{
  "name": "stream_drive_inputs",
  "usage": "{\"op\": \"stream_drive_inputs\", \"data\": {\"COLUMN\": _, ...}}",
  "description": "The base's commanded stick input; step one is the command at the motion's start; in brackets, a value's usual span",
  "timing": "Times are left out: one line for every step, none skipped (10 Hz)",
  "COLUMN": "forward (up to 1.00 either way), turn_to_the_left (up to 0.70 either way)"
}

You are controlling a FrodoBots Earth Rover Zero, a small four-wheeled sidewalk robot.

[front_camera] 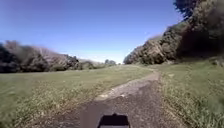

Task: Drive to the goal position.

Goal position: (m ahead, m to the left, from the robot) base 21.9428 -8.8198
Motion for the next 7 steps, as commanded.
{"op": "stream_drive_inputs", "data": {"forward": 0.5, "turn_to_the_left": 0.0}}
{"op": "stream_drive_inputs", "data": {"forward": 0.5, "turn_to_the_left": 0.0}}
{"op": "stream_drive_inputs", "data": {"forward": 0.5, "turn_to_the_left": 0.0}}
{"op": "stream_drive_inputs", "data": {"forward": 0.5, "turn_to_the_left": -0.27}}
{"op": "stream_drive_inputs", "data": {"forward": 0.5, "turn_to_the_left": -0.27}}
{"op": "stream_drive_inputs", "data": {"forward": 0.5, "turn_to_the_left": -0.27}}
{"op": "stream_drive_inputs", "data": {"forward": 0.5, "turn_to_the_left": -0.27}}
